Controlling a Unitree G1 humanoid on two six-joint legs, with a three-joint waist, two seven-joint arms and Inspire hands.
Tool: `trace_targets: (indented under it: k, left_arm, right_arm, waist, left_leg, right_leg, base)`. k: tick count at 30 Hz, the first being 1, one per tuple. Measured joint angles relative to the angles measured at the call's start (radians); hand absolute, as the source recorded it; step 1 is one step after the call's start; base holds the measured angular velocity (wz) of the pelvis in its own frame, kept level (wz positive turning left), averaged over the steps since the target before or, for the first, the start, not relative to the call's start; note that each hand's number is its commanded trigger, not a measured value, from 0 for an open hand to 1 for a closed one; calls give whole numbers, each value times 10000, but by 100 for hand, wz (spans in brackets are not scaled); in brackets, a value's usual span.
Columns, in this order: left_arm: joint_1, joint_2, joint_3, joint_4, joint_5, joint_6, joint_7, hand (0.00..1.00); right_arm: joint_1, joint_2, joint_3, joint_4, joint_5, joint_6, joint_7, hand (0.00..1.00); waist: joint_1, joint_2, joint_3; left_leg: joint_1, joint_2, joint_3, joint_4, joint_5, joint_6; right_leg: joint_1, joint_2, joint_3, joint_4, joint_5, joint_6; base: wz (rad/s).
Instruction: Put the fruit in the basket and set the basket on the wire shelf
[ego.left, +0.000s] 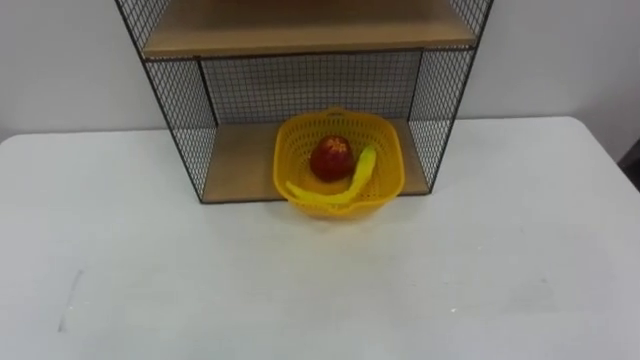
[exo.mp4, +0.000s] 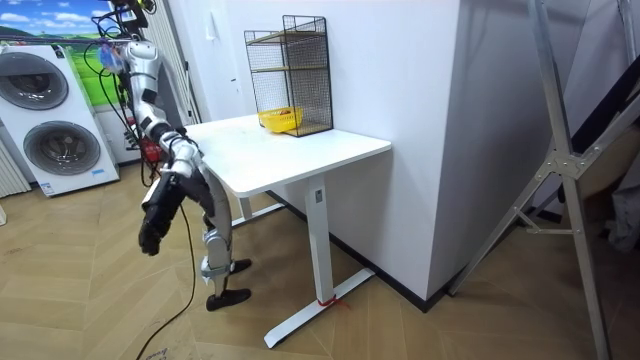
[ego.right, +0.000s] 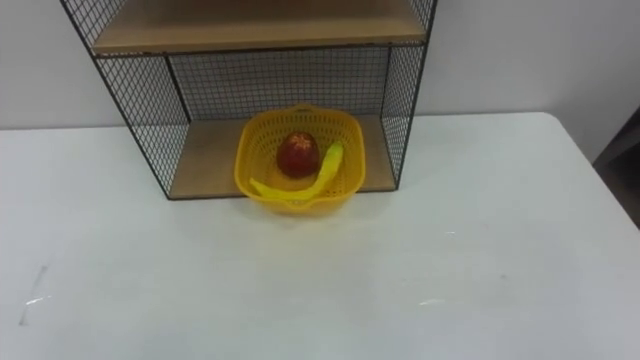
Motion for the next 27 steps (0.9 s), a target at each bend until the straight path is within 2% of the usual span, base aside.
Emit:
trace_targets:
  k: [1, 3, 6, 9, 10, 12, 17, 19, 21, 23, 27]
  left_arm:
    - [12, -38, -473, 430, -1, 25, -266, 0]
    - [-79, -338, -1144, 1118, 1, 203, -886, 0]
    - [-151, -614, -1840, 1962, 194, 346, -1726, 0]
    - [-296, -1048, -2527, 3267, 1332, 707, -3272, 0]
    - [-316, -1122, -2597, 3358, 1598, 801, -3547, 0]
    - [-312, -1208, -3241, 3818, 2893, 1176, -4513, 0]
    - [-685, -1278, -4061, 3970, 5217, 1909, -5698, 0]
    - [-899, -1304, -4337, 3954, 5992, 2164, -5988, 0]
    - [-1313, -1345, -4369, 3901, 7032, 2403, -6195, 0]
    - [-1457, -1333, -4442, 3873, 7639, 2545, -6284, 0]
    - [-1665, -1301, -5404, 3941, 7856, 2811, -6331, 0]
  right_arm:
    - [59, 120, 294, 396, 31, -32, 31, 0]
    - [-48, 498, 682, 1068, 258, -35, 136, 0]
    - [-341, 966, 1230, 1740, 229, -22, 395, 0]
    - [-773, 1395, 1871, 2970, -107, 158, 1060, 0]
    - [-778, 1430, 2000, 3099, -119, 218, 1176, 0]
    - [-994, 1422, 2739, 3770, -833, 518, 1800, 0]
    - [-1378, 1354, 4468, 4746, -2492, 1076, 3452, 0]
    - [-1555, 1366, 4934, 5067, -3025, 1392, 4142, 0]
    - [-1682, 1402, 5299, 5397, -4061, 1694, 4945, 0]
    - [-1739, 1394, 5716, 5447, -4755, 1916, 5390, 0]
    - [-1941, 1422, 6866, 5441, -6120, 2387, 6082, 0]
  waist:
    - [-15, -4, 2]
    - [-24, -2, -1]
    - [-145, -26, -8]
    - [-250, -38, 4]
    - [-250, -52, -1]
    - [-237, -83, 6]
    - [-198, -122, 16]
    - [-209, -118, 18]
    - [-221, -123, 20]
    - [-168, -117, 23]
    - [-121, -112, 30]
  left_leg:
    - [14, 9, -1, -7, -7, 10]
    - [42, 21, -3, -22, -18, 25]
    - [92, 39, 1, -59, -33, 42]
    - [266, 40, 5, -175, -40, 53]
    - [296, 39, 12, -207, -38, 50]
    - [416, 35, 44, -283, -36, 46]
    - [555, 39, 37, -277, -20, 23]
    - [595, 46, 7, -274, -14, 15]
    - [573, 49, -40, -278, -3, -2]
    - [570, 62, -41, -304, 12, -23]
    - [656, 83, -28, -320, 39, -63]
  right_leg:
    - [34, -2, -24, -9, 3, -5]
    - [127, 15, 5, -80, 26, -14]
    - [208, 17, -39, -186, 67, -16]
    - [429, 21, -106, -357, 124, -7]
    - [437, 13, -123, -375, 132, -9]
    - [492, 17, -52, -373, 144, -10]
    - [611, 50, -18, -398, 151, -17]
    - [708, 100, 4, -520, 184, -17]
    - [769, 127, -57, -646, 267, -10]
    - [790, 144, -80, -736, 319, -24]
    - [814, 261, 170, -822, 400, -51]
  base:
    - [0]
    - [0]
    - [5]
    - [0]
    - [4]
    - [-4]
    - [-4]
    - [5]
    - [8]
    - [-2]
    - [-14]
